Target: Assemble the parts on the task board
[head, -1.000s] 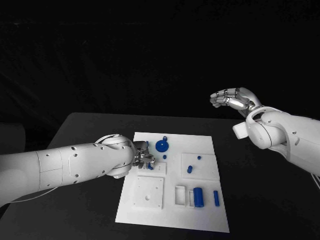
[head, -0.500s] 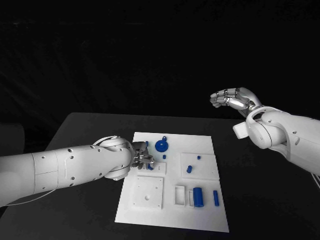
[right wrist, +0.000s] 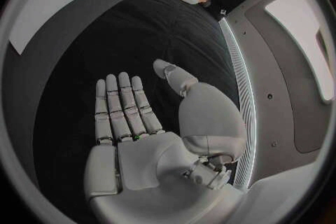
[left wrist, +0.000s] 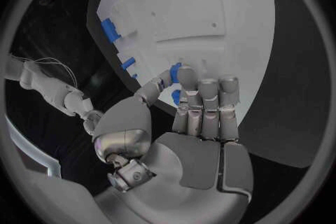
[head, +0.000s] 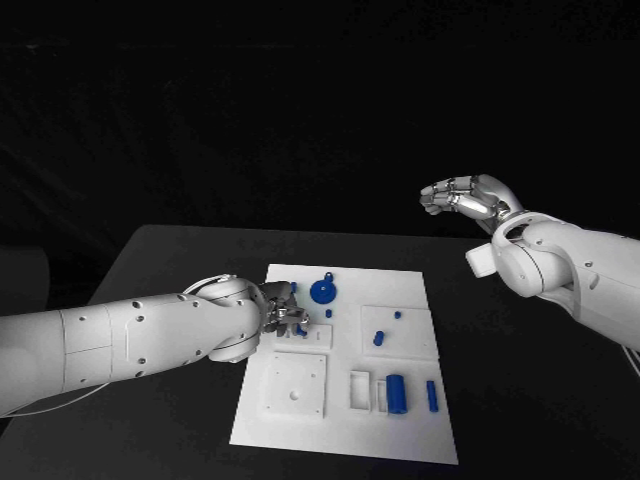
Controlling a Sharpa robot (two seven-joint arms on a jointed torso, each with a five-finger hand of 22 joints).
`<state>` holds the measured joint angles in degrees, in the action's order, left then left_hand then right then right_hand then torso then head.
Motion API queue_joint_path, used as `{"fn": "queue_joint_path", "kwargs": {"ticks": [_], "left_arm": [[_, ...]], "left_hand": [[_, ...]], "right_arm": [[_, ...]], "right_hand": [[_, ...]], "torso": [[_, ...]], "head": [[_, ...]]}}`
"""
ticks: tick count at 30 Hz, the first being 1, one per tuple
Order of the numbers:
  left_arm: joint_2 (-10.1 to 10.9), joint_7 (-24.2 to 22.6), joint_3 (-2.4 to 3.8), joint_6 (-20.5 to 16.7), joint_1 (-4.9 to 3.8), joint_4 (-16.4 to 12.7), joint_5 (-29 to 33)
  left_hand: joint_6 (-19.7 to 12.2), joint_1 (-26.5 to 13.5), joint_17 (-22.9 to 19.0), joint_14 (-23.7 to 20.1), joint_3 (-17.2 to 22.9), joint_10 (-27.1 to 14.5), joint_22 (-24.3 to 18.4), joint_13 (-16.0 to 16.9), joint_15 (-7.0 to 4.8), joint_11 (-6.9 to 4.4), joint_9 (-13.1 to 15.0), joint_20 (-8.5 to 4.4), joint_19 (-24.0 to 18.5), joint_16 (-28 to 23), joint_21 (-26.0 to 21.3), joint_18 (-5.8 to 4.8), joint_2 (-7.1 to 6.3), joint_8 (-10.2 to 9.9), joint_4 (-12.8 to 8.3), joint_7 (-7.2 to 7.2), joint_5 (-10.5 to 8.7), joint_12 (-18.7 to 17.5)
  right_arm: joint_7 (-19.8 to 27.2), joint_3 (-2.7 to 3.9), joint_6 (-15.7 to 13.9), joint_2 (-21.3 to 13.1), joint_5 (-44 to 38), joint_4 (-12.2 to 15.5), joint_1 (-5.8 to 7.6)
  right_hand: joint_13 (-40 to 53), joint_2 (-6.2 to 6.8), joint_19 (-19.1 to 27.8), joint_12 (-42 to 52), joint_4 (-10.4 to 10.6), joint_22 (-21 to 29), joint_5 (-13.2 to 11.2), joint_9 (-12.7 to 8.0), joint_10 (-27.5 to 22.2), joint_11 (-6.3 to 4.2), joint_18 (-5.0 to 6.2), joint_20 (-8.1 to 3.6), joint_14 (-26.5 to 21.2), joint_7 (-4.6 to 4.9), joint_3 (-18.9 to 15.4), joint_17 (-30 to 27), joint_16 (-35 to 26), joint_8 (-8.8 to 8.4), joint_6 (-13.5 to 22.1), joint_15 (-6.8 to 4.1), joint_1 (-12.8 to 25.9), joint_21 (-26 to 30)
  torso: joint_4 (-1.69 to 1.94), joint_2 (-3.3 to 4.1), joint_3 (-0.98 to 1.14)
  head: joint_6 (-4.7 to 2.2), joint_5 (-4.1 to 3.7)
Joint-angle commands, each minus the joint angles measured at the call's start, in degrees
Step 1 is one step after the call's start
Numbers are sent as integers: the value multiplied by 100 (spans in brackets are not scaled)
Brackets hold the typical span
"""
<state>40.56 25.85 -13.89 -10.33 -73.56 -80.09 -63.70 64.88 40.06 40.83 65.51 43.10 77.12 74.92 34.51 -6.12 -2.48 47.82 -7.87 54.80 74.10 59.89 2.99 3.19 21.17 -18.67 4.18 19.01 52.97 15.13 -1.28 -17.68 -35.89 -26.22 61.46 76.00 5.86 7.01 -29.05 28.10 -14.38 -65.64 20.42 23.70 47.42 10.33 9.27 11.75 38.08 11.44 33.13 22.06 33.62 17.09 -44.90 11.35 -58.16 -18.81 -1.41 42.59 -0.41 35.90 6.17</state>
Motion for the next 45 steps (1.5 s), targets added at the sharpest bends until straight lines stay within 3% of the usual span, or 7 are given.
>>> {"fn": "queue_joint_path", "kwargs": {"ticks": [1,6,23,45], "left_arm": [[-13,-101,2,-341,4,-12,-154],[-10,-144,2,-559,69,-17,-178],[-74,-173,2,-390,165,54,-288],[-78,-137,3,-181,178,56,-278]], "left_hand": [[773,13,-10,193,351,329,101,-5,-226,-380,547,-580,26,4,34,105,49,568,190,-613,16,1],[776,10,-13,197,355,331,100,-6,-229,-380,550,-582,30,4,37,107,38,564,192,-613,12,1],[781,9,-17,204,363,335,98,-6,-236,-381,556,-586,38,4,42,111,26,557,193,-614,4,2],[784,14,-23,207,378,338,95,-8,-243,-382,563,-589,44,2,45,116,20,545,191,-614,-1,0]], "right_arm": [[27,4,91,-5,-13,-2,1],[22,4,104,-10,-13,-4,1],[5,4,141,1,-13,-24,0],[-5,3,184,22,-12,-46,-4]], "right_hand": [[-11,-40,46,-28,3,-3,23,-8,54,4,-58,9,3,62,-38,-8,32,38,-24,48,7,28],[-20,-40,49,-29,0,-8,35,-11,63,5,-58,10,-3,65,-43,-22,33,39,-27,50,10,38],[-46,-55,62,-31,5,-18,47,-18,84,6,-63,15,-19,69,-61,-59,35,43,-36,64,31,68],[-70,-69,60,-36,7,-29,67,-26,95,4,-61,17,-21,69,-79,-89,45,43,-37,67,51,90]], "torso": [[-2,0,6],[0,1,5],[-8,3,-2],[-3,0,-3]], "head": [[7,-1],[4,2],[19,-11],[30,-9]]}}
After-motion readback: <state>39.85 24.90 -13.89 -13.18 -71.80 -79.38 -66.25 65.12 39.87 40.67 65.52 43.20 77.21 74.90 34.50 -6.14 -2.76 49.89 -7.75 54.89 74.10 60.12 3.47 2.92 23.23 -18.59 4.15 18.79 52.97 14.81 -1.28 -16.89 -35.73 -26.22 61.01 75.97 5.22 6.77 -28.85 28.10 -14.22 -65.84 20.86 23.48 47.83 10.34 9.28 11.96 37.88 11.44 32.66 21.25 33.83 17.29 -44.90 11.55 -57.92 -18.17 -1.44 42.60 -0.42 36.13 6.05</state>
